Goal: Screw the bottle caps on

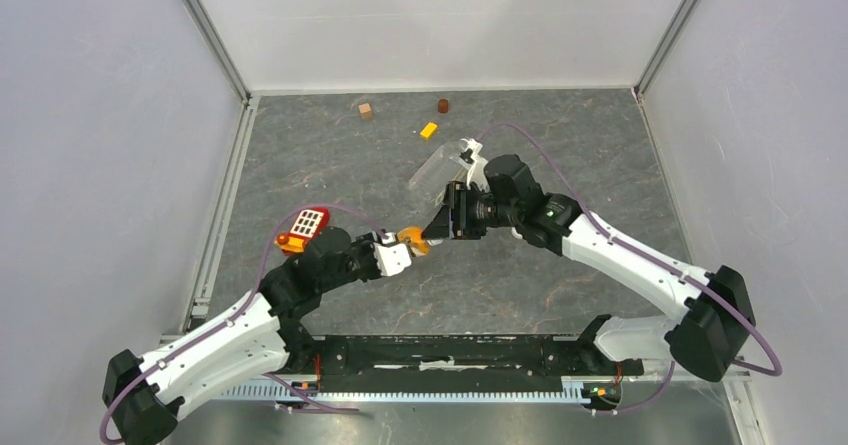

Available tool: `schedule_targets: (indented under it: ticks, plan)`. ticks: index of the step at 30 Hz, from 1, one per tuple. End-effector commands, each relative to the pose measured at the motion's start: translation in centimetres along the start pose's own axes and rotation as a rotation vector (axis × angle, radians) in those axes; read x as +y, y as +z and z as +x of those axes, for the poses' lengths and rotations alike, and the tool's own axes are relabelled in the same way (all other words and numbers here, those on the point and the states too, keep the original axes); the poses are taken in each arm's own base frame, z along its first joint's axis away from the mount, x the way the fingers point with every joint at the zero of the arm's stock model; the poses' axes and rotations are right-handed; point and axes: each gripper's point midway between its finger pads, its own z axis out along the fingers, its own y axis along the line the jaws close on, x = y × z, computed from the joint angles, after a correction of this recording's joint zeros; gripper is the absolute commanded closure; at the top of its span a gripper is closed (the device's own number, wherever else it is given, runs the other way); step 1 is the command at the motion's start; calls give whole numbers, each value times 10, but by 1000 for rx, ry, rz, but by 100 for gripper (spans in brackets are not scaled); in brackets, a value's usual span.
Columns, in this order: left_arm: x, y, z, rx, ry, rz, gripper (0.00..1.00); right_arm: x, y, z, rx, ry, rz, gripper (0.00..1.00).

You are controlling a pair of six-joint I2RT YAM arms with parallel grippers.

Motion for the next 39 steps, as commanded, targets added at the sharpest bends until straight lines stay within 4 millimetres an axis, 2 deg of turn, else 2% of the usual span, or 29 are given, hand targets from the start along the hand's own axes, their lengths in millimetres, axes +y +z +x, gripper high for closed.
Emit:
schedule_targets:
  ticks: [1,5,10,14,19,24,30,39]
  plan:
    - [17,-7,-79,-301,35,-41,98,18,-18,-30,-159,-145,-69,42]
    - [2,-3,-58,-220,-8,18,98,23,-39,-41,-220,-337,-102,33]
    - [-16,1,-39,-122,-49,113,98,39,-64,-47,-277,-621,-156,23]
    - [-27,0,-40,-97,-71,206,98,57,-82,-28,-288,-878,-289,24]
    - [-39,-1,-45,-104,-145,329,98,58,-104,-9,-371,-1264,-363,29]
    - [-47,-4,-64,-165,-208,450,98,36,-109,17,-414,-1669,-376,33]
    - [-45,-6,-81,-214,-199,485,98,21,-103,29,-307,-1855,-390,35]
    - [-45,-4,-83,-188,-160,532,97,29,-99,21,-253,-1945,-431,37]
